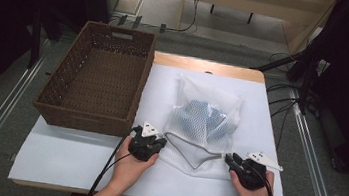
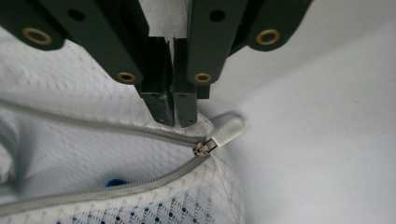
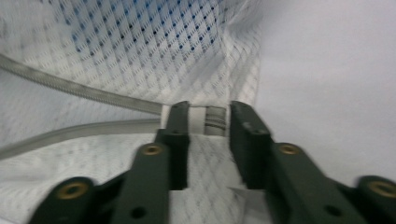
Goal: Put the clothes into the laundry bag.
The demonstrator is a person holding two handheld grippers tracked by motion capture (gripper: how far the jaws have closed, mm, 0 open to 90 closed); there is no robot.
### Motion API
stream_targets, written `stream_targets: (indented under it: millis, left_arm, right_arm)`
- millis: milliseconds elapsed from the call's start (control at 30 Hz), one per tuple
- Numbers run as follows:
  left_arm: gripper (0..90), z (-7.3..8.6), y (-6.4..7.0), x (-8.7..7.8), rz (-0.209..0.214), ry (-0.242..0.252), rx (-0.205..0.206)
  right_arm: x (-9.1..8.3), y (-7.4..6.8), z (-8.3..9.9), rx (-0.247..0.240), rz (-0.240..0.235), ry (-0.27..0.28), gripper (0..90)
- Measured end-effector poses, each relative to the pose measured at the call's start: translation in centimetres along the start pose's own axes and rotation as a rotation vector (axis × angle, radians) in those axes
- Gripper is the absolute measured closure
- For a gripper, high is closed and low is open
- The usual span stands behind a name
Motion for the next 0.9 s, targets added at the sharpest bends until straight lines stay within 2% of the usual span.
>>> stream_targets:
  millis: [67,133,200,333,400,467,533,600,633,700,767,900]
  left_arm:
    - [90.0,0.2,0.2,-0.2,0.034,-0.02,-0.001]
    - [90.0,0.4,0.3,-0.6,0.055,-0.022,0.0]
    - [90.0,0.5,0.2,-1.1,0.062,-0.012,0.002]
    - [90.0,1.2,-0.8,-2.1,0.051,-0.015,0.006]
    - [90.0,1.8,-1.0,-2.4,0.069,-0.03,0.006]
    - [90.0,2.0,-0.7,-2.6,0.068,-0.03,0.02]
    - [88.8,1.7,-0.4,-2.9,0.077,-0.019,0.023]
    - [74.4,1.1,-0.2,-3.4,0.079,0.034,0.02]
    - [65.3,0.8,-0.1,-3.7,0.089,0.053,0.016]
    - [58.1,-0.1,0.1,-4.2,0.09,0.092,0.021]
    - [53.2,-1.2,0.6,-4.3,0.096,0.131,0.005]
    - [47.2,-3.2,1.3,-3.0,0.064,0.162,-0.047]
  right_arm:
    - [0.0,-0.2,0.1,-0.014,0.004,-0.013,84.6]
    - [-0.4,-0.2,0.3,-0.008,0.001,-0.014,89.3]
    - [-1.0,0.1,0.5,0.004,-0.006,-0.021,90.0]
    - [-2.6,1.7,1.1,0.033,0.04,-0.028,90.0]
    - [-2.9,2.4,1.9,0.059,0.028,-0.05,90.0]
    - [-3.1,2.4,2.3,0.078,0.011,-0.05,90.0]
    - [-3.3,2.4,2.2,0.071,0.013,-0.055,89.7]
    - [-3.6,2.2,1.8,0.065,0.004,-0.028,81.8]
    - [-3.8,2.2,1.3,0.058,-0.006,0.01,75.4]
    - [-4.5,2.1,0.2,0.047,-0.007,0.068,71.8]
    - [-4.9,2.1,-0.8,0.047,-0.005,0.113,67.4]
    - [-3.9,1.9,-2.9,0.056,-0.012,0.158,55.5]
Point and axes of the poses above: each handheld gripper's, and its own axes: x roughly forward along the jaws, z roughly out of its underside, y roughly to its right, the point moved 8 cm from there along x, roughly forward along the jaws, and after that the axes turned 11 degrees about -x, right-handed, at the moved point
